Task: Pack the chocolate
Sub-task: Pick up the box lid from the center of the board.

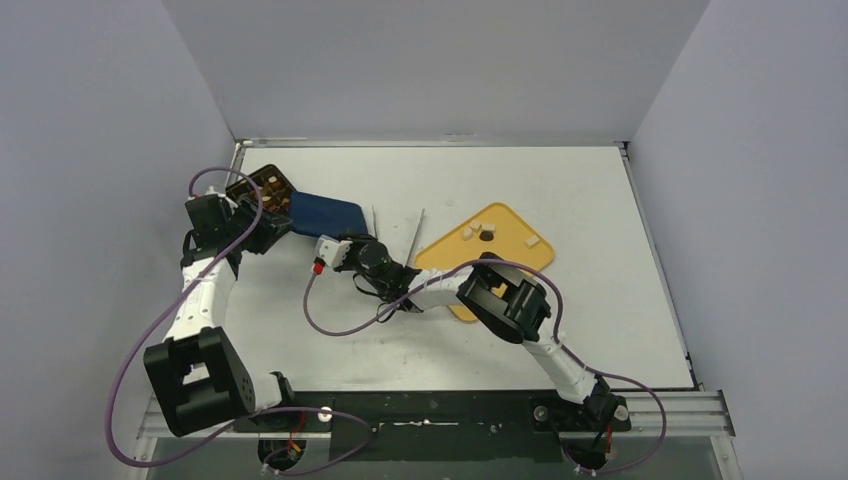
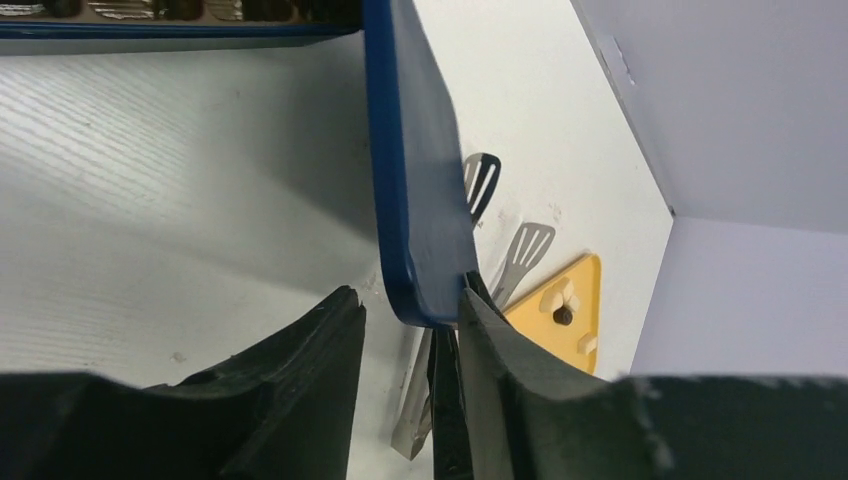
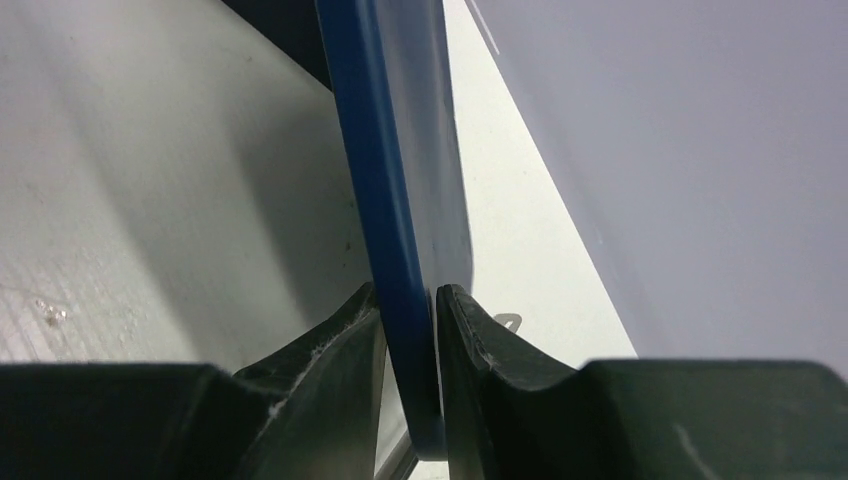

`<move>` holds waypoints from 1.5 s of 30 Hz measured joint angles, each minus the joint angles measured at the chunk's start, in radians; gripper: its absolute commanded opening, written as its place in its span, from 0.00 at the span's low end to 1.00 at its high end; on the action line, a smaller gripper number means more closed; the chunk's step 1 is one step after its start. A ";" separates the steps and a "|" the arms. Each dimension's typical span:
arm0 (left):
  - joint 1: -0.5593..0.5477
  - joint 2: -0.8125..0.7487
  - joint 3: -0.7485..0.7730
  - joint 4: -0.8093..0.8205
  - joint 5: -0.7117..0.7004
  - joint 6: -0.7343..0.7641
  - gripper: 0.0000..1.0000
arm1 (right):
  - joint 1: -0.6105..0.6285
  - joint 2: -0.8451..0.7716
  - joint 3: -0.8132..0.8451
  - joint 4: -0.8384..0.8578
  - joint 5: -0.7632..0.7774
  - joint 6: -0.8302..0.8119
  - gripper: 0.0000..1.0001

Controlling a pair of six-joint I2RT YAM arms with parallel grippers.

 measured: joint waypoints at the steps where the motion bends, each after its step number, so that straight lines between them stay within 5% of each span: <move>1: 0.010 0.007 0.000 0.000 -0.001 -0.002 0.42 | 0.002 0.000 -0.019 0.026 0.000 -0.007 0.24; 6: 0.044 0.061 0.000 0.004 0.003 -0.020 0.53 | 0.003 0.000 -0.101 0.127 0.000 -0.051 0.22; 17: 0.060 0.173 0.008 0.082 0.067 -0.068 0.60 | 0.033 -0.004 -0.222 0.307 -0.029 -0.140 0.19; 25: 0.060 0.278 0.040 0.108 0.108 -0.068 0.51 | 0.055 -0.004 -0.245 0.357 -0.040 -0.179 0.19; 32: 0.051 0.299 0.027 0.176 0.147 -0.099 0.26 | 0.072 -0.004 -0.266 0.371 -0.043 -0.215 0.20; 39: 0.047 0.299 0.042 0.148 0.153 -0.077 0.33 | 0.094 -0.004 -0.267 0.377 -0.036 -0.260 0.20; 45: 0.044 0.300 0.056 0.116 0.151 -0.035 0.28 | 0.101 -0.004 -0.267 0.376 -0.035 -0.276 0.20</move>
